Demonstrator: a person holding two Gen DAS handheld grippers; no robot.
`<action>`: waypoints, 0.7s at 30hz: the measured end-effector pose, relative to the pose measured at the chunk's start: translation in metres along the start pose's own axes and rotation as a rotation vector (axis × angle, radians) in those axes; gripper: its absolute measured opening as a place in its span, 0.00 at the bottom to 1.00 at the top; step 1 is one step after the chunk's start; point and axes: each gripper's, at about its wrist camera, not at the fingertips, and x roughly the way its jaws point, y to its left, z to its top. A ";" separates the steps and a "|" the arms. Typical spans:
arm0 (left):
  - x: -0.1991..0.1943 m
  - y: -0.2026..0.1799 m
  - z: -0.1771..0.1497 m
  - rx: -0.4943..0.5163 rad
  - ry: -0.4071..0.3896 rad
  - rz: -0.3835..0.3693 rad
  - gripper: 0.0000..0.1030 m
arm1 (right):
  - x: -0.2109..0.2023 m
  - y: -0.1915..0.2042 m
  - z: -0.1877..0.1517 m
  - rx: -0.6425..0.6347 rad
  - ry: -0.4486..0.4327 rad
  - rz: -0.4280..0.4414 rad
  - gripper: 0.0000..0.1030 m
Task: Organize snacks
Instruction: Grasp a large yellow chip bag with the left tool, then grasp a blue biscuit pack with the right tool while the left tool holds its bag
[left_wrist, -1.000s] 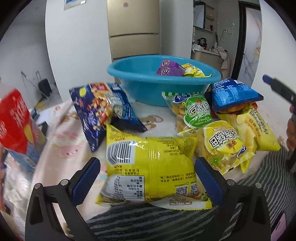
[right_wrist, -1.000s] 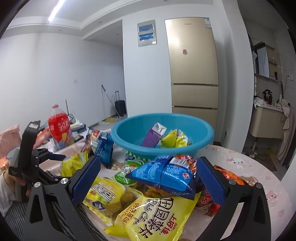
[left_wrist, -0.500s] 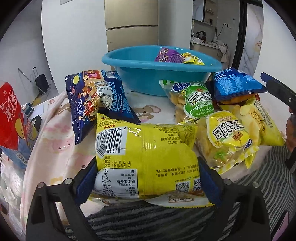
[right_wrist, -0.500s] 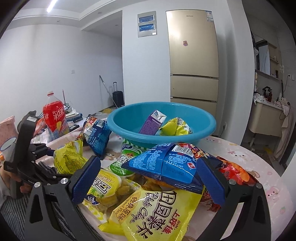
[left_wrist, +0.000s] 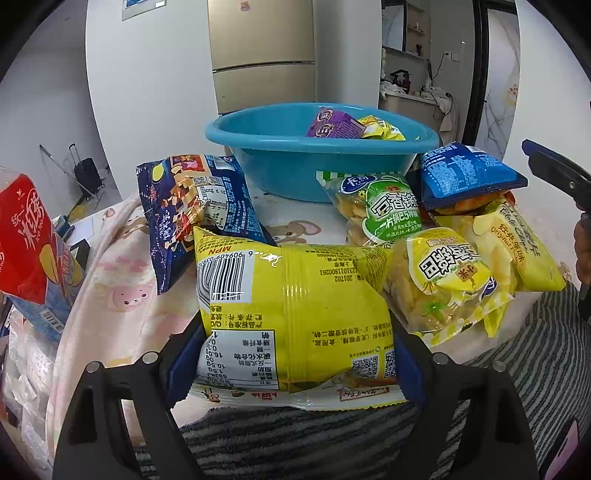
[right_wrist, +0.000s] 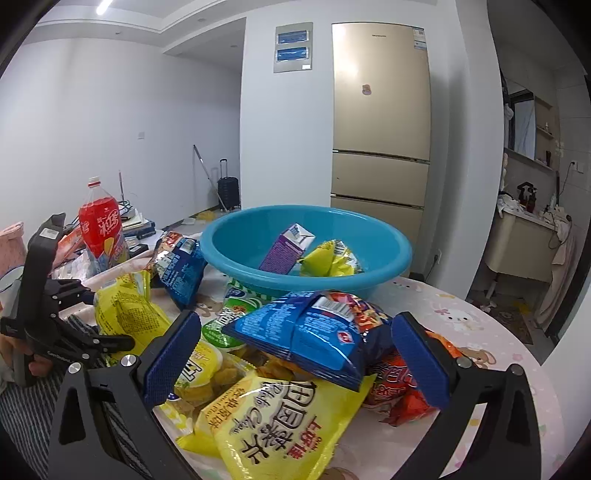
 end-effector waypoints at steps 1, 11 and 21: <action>0.000 0.000 0.000 0.000 0.000 0.000 0.87 | 0.003 -0.001 -0.001 0.008 0.007 0.000 1.00; -0.001 0.003 0.000 -0.015 -0.002 -0.007 0.87 | 0.045 -0.015 0.013 0.120 0.174 0.067 1.00; 0.001 0.001 -0.001 -0.015 0.005 -0.010 0.87 | 0.100 -0.025 0.016 0.119 0.354 -0.024 1.00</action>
